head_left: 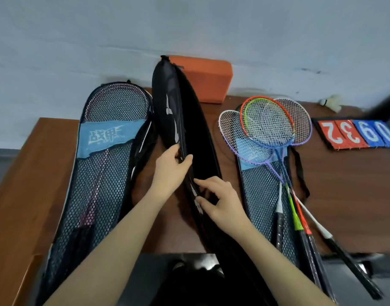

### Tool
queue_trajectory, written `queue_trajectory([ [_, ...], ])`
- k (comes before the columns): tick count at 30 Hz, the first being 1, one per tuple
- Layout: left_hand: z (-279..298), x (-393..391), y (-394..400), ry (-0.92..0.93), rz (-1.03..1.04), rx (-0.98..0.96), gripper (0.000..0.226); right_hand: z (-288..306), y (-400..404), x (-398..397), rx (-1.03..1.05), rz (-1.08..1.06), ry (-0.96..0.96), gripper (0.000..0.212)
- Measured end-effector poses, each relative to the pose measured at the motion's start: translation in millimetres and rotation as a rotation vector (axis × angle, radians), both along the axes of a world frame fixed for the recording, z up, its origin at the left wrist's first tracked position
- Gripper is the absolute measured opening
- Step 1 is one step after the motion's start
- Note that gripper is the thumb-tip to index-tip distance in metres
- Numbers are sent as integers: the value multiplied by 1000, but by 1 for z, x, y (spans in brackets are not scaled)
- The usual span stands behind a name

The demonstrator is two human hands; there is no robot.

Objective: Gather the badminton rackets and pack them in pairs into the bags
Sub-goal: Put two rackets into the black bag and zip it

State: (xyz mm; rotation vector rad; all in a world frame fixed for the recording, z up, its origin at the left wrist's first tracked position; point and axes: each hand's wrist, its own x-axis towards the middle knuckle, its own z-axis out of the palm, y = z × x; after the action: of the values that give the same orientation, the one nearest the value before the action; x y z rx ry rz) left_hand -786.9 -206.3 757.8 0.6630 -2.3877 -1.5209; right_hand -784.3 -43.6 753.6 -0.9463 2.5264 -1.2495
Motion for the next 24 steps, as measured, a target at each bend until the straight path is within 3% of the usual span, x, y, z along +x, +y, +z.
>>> queue_trajectory([
  [3,-6,-1,6,41,17,14,23,-4,9,-7,-13,-163,119,36],
  [5,-10,0,11,43,21,-6,31,-6,17,-16,-43,-269,36,43],
  [9,-6,-1,23,76,16,-70,47,-5,28,-24,-65,-154,-195,49],
  [14,3,-12,50,71,40,-110,57,-7,44,-33,-143,-190,-164,44],
  [19,-4,-16,90,2,-79,-40,92,-9,69,-51,-202,-288,-124,40],
  [24,-3,-26,110,99,-61,-113,76,-14,93,-71,-210,-300,-91,40],
])
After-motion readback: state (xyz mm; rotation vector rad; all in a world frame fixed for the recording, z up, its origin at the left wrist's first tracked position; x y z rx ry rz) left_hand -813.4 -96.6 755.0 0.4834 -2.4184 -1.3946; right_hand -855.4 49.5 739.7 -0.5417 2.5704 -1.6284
